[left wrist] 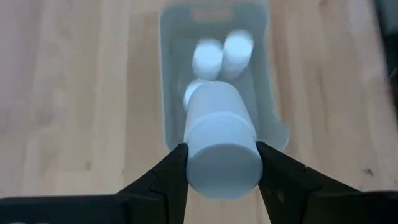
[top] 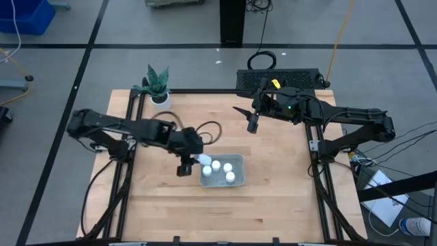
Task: Pick and place pill bottles into a basket
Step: Put the white pill bottle into the gray bin
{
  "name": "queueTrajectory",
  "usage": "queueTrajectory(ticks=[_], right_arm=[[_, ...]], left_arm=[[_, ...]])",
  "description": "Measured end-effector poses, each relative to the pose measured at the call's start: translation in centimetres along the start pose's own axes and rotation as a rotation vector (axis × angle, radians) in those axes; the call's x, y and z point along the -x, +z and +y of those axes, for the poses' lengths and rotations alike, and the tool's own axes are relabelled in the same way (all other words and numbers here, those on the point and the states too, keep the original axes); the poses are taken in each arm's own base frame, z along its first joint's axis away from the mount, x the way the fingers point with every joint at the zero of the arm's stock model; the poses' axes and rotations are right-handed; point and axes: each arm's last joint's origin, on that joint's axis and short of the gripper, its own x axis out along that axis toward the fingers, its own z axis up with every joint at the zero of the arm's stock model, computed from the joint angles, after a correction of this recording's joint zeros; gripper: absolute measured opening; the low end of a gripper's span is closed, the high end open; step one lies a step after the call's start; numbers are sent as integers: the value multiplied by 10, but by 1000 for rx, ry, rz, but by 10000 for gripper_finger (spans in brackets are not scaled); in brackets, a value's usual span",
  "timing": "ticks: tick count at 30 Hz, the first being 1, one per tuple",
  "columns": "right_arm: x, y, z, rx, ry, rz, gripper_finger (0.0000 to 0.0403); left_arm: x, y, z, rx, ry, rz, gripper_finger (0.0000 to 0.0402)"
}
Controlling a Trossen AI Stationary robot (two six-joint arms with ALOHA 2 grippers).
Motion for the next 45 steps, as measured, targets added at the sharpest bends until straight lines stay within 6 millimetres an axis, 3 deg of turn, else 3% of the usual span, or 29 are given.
queueTrajectory(ticks=[7, 15, 32, 42, 45], right_arm=[[0, 0, 0, 1, 0, 0, 208], [0, 0, 0, 1, 0, 0, 208], [0, 0, 0, -1, 0, 0, 208], [0, 0, 0, -4, 0, -2, 208], [0, 0, 0, -4, 0, -2, 208]], left_arm=[[-30, 27, 2, -73, -83, 101, 163], [-55, 28, 0, -81, -136, 171, 163], [-78, 26, -4, -74, -156, 222, 163], [-85, 45, -6, -114, -163, 219, 163], [-96, 45, -6, -120, -159, 282, 163]])
